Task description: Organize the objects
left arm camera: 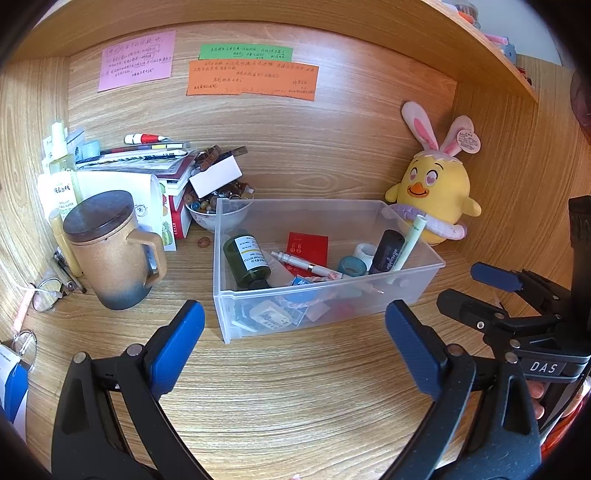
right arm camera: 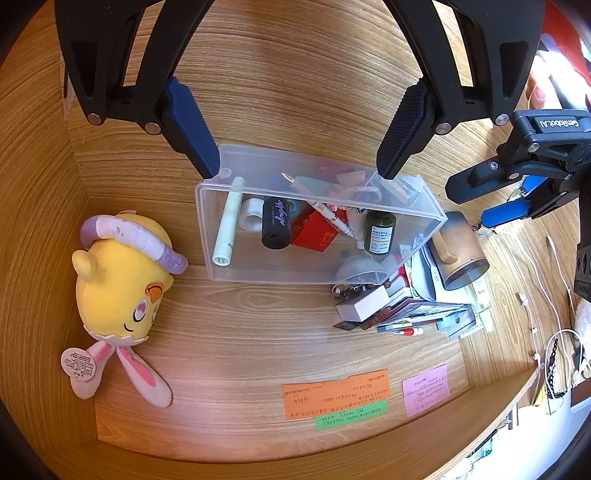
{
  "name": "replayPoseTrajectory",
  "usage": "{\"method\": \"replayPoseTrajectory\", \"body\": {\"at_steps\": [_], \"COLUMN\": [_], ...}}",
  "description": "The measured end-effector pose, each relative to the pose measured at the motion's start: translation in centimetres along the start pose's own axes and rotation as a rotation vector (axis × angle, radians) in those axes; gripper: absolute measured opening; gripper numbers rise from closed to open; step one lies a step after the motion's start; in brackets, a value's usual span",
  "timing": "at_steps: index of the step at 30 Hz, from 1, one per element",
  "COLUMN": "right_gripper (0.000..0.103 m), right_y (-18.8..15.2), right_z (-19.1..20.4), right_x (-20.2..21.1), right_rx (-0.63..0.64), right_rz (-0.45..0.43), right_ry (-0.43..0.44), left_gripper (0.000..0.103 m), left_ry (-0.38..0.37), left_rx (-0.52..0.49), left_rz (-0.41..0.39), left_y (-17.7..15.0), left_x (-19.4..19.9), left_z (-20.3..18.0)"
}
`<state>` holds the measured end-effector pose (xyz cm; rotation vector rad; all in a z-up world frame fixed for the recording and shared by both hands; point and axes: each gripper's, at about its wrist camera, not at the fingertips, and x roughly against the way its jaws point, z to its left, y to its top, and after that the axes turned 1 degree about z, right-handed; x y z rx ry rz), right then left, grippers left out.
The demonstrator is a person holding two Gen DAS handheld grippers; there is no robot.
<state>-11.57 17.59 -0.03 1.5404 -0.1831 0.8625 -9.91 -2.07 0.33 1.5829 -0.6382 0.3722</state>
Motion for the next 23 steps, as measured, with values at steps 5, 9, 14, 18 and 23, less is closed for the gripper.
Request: {"method": "replayPoseTrajectory", "body": {"at_steps": [5, 9, 14, 18, 23], "right_gripper": [0.085, 0.085, 0.085, 0.085, 0.085], "right_y": [-0.02, -0.07, -0.18, -0.22, -0.29], "right_z": [0.07, 0.12, 0.25, 0.29, 0.25], "right_x": [0.01, -0.05, -0.12, -0.15, -0.28], "right_rx": [-0.006, -0.007, -0.009, -0.013, -0.019], "right_rz": [-0.001, 0.0, 0.002, 0.003, 0.007], "right_ry": [0.001, 0.004, 0.005, 0.007, 0.009], "left_gripper": [0.1, 0.1, 0.1, 0.1, 0.1], "left_ry": [-0.003, -0.005, -0.011, -0.014, -0.018], "left_rx": [0.01, 0.025, 0.03, 0.047, 0.046], "left_rz": [0.015, 0.025, 0.034, 0.03, 0.035], "left_y": [-0.07, -0.15, -0.13, -0.13, -0.23], "left_x": [-0.26, -0.49, -0.75, -0.82, -0.84], "left_z": [0.07, 0.17, 0.38, 0.62, 0.71]}}
